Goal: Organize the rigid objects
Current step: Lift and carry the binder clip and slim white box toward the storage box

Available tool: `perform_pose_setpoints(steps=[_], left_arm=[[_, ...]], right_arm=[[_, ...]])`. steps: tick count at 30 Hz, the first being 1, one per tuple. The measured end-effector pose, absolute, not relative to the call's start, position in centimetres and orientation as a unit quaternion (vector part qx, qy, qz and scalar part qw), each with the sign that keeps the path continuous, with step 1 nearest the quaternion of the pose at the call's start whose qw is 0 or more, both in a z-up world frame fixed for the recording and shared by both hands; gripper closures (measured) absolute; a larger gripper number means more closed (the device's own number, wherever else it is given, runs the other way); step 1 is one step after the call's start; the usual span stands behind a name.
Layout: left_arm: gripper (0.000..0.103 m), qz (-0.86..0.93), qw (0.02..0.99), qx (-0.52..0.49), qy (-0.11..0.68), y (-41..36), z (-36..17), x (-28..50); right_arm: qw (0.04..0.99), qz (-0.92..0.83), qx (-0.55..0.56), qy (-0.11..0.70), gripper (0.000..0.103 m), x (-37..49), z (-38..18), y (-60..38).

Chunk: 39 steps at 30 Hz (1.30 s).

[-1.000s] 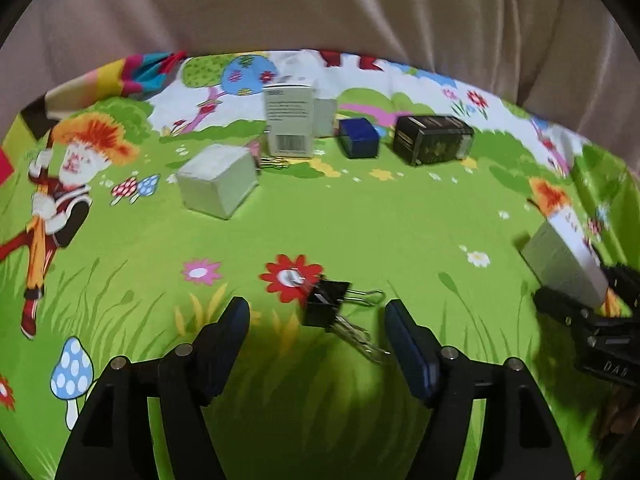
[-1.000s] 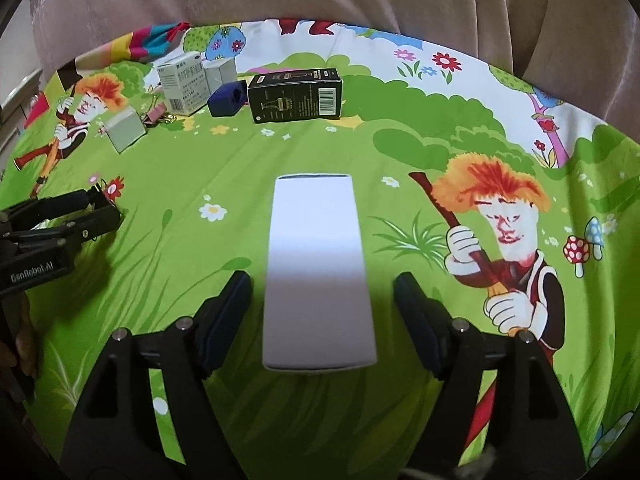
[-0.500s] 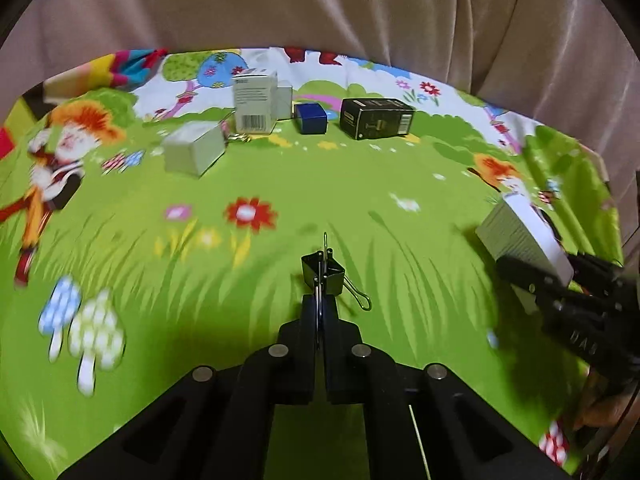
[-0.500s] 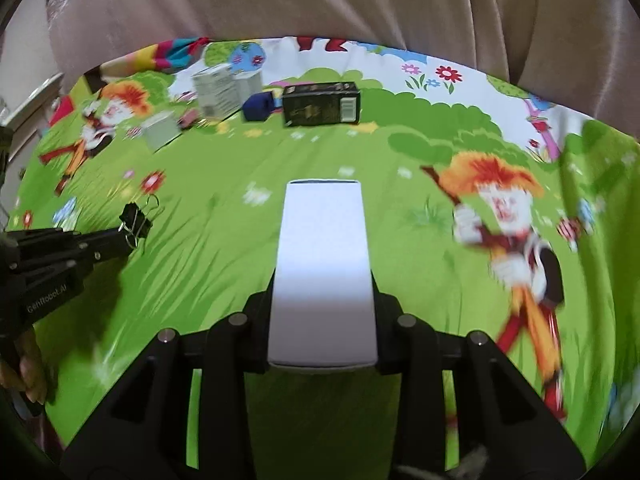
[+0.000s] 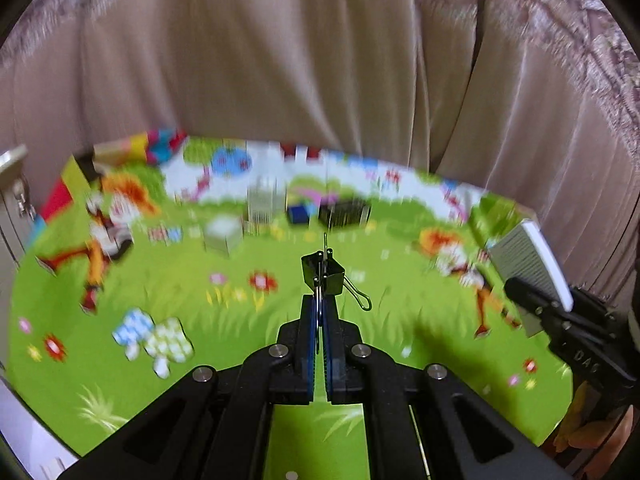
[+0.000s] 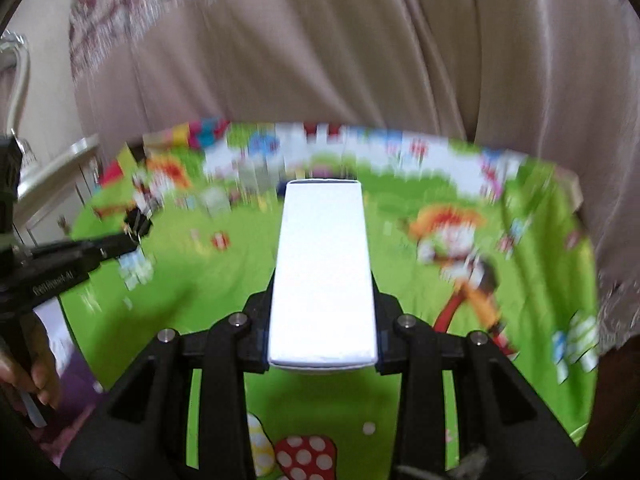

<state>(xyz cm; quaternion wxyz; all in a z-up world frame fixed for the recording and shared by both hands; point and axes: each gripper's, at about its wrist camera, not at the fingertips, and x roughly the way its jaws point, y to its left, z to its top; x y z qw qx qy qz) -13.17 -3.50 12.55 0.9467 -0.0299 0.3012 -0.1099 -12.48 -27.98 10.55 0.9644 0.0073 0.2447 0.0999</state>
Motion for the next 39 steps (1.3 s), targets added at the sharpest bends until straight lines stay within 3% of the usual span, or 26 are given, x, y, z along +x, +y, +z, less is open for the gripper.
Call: perform_pose_setpoints(steps=[9,17,39], left_arm=[[0.100,-0.085,0.989,0.000,0.123,-4.5,22.7,-19.7],[0.100,-0.049,0.998,0.034,-0.004,-4.8,27.0,-25.6],[0.100,-0.009,0.998,0.011,0.066,0.9,23.4,-26.4]], right_arm=[[0.997,0.063,-0.019,0.026,0.064,-20.7,20.1,-26.5],[0.994,0.056,-0.052,-0.084,0.064,-26.5,23.7,-24.4],[0.985,0.151,-0.070,-0.040,0.063,-26.6,23.1,-19.8]])
